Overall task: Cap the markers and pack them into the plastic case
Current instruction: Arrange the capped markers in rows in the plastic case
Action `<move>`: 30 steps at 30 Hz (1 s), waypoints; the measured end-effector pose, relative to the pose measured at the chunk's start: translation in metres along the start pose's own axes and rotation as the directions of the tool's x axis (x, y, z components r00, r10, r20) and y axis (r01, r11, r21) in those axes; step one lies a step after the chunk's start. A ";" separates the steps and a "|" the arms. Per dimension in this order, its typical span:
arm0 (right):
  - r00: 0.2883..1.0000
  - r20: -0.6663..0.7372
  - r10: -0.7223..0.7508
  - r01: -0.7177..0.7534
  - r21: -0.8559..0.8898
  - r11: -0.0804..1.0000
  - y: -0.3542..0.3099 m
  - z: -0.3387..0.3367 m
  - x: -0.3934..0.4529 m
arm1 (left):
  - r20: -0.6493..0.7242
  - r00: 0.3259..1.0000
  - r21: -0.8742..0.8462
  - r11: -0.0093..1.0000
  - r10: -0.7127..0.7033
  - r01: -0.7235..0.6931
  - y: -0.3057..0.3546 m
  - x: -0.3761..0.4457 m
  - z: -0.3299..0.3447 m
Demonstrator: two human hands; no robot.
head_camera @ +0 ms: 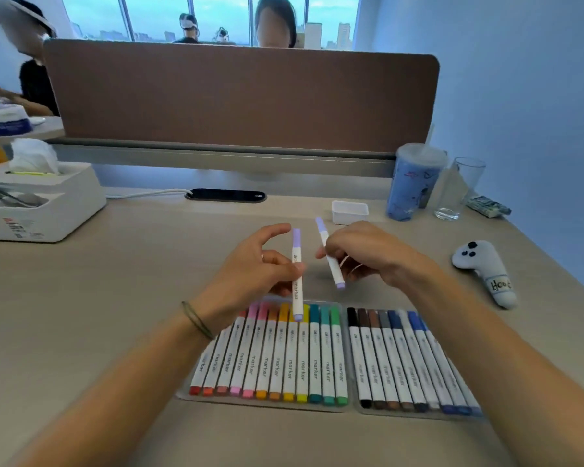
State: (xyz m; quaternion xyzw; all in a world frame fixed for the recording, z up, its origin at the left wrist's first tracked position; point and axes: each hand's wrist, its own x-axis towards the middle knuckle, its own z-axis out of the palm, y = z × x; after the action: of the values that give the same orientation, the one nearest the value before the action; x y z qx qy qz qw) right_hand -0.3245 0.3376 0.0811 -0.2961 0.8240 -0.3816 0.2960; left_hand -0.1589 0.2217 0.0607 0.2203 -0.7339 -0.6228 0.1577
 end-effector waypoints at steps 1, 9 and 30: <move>1.000 -0.006 -0.001 0.001 0.004 1.000 0.009 -0.011 -0.009 | 0.030 1.000 0.008 1.000 0.005 -0.005 0.002 0.001 0.012; 0.992 -0.096 0.081 -0.080 0.012 0.997 0.083 -0.087 -0.070 | 0.232 0.973 0.096 0.994 0.020 -0.043 0.022 0.006 0.116; 0.984 -0.076 0.164 -0.171 -0.097 0.980 0.156 -0.117 -0.120 | 0.246 0.958 0.762 0.581 0.148 -0.285 0.001 0.005 0.220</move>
State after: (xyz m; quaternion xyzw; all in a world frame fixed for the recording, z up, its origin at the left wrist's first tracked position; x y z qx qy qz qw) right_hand -0.3714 0.5595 0.0490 -0.2276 0.8741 -0.3220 0.2835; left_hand -0.2743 0.4051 0.0227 0.1264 -0.9640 -0.2257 0.0613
